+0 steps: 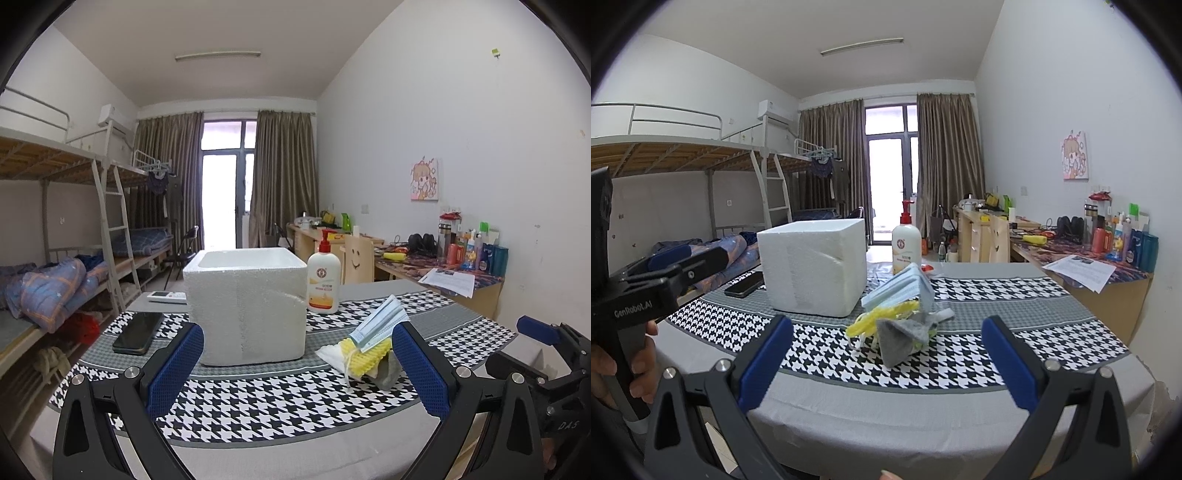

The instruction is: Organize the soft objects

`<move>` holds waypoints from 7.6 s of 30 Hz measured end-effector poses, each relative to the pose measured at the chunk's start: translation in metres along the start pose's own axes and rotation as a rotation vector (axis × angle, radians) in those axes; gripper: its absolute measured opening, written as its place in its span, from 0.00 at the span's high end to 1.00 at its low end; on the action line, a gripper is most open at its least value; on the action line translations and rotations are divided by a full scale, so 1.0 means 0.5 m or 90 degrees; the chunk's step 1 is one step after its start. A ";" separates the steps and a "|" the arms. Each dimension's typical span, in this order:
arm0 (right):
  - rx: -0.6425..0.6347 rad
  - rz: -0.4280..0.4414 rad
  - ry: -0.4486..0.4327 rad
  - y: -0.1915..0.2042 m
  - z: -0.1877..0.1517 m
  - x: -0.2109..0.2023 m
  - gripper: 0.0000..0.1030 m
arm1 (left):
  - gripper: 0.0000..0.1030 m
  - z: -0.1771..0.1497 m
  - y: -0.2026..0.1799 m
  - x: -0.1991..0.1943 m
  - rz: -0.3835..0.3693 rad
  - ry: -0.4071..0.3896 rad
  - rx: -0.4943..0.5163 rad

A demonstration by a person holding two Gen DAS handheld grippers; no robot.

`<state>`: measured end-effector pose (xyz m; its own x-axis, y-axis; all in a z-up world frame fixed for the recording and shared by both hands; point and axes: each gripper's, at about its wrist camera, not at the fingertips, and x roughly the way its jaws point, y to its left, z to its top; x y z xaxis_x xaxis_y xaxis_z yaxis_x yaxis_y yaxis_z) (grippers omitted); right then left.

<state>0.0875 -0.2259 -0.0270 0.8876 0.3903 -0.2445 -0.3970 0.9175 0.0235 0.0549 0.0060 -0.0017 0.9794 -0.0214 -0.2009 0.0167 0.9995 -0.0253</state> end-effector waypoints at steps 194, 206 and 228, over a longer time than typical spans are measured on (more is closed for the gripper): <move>0.145 -0.014 0.308 -0.129 -0.063 0.254 0.90 | 0.16 -0.031 -0.018 0.381 -0.276 0.185 -0.011; 0.116 -0.056 0.217 -0.148 0.012 0.172 0.90 | 0.16 -0.047 -0.051 0.383 -0.362 0.234 0.018; 0.160 -0.061 0.220 -0.201 -0.025 0.139 0.90 | 0.36 -0.129 -0.187 0.446 -0.408 0.435 0.187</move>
<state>0.1861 -0.2919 -0.0583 0.7708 0.2929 -0.5658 -0.2089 0.9552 0.2098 0.2586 -0.0939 -0.1072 0.4417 -0.4777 -0.7594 0.6450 0.7574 -0.1013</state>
